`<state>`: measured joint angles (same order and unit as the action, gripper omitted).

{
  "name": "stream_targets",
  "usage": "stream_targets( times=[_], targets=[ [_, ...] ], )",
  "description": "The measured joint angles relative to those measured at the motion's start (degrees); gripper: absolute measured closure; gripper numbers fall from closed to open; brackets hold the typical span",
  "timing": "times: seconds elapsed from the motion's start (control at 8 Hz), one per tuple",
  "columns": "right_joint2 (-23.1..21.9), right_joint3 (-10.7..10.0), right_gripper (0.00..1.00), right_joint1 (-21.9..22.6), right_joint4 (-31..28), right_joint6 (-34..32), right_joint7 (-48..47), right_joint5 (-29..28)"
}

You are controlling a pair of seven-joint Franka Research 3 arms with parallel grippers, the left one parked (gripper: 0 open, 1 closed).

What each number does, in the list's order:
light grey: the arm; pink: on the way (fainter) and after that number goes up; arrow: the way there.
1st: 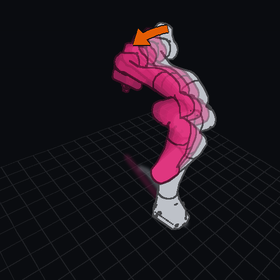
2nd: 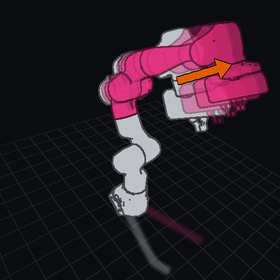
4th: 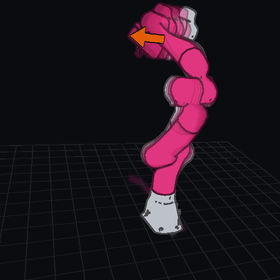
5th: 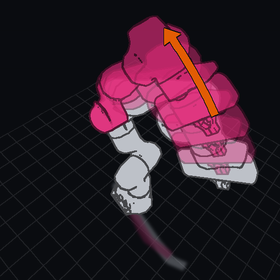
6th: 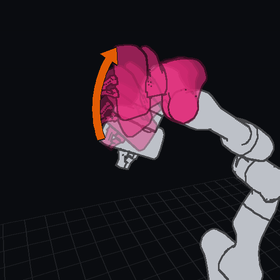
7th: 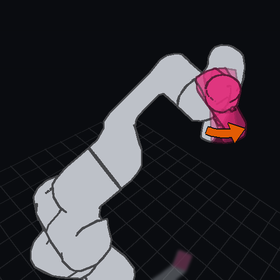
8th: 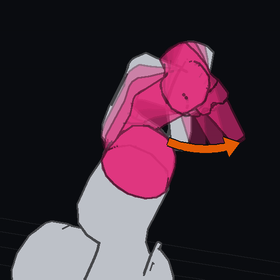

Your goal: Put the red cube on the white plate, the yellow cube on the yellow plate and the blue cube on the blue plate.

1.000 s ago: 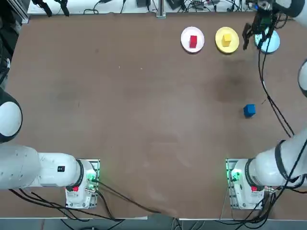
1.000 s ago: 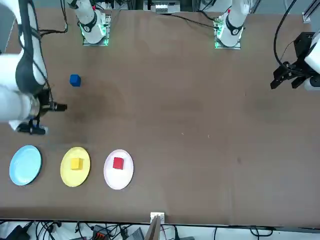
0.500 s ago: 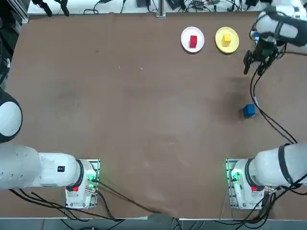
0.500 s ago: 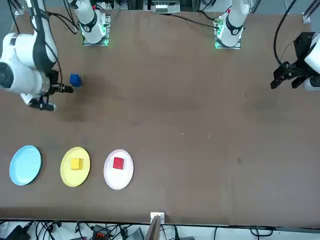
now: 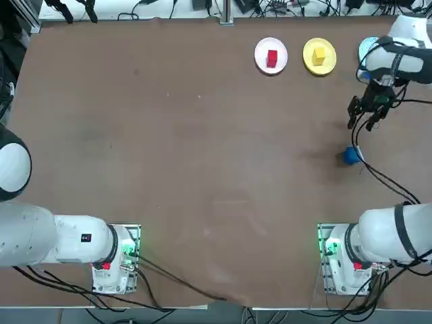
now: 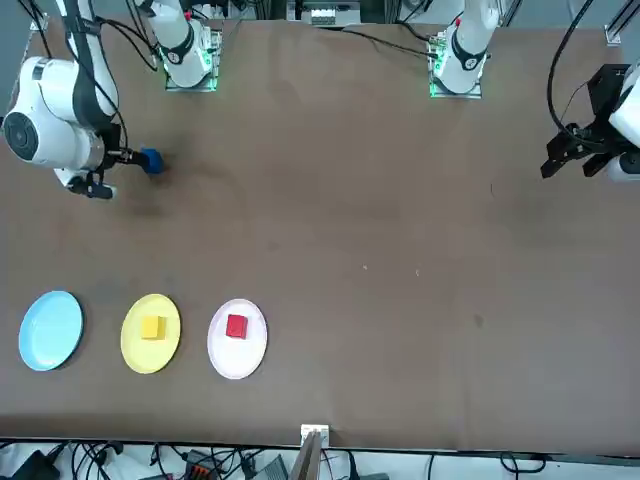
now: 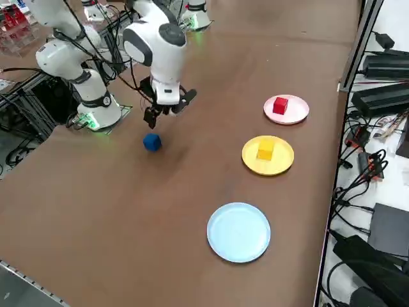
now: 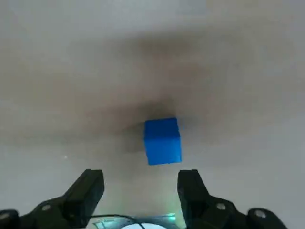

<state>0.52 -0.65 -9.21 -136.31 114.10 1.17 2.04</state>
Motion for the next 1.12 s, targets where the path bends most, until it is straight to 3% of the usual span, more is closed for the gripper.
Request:
stream_targets(
  times=[0.5,1.12],
  targets=[
    [0.2,0.0,0.05,-1.2,-9.3,12.7,1.8,0.0],
    [0.4,0.0,0.06,-2.6,-14.4,20.5,5.3,0.0]
  ],
)
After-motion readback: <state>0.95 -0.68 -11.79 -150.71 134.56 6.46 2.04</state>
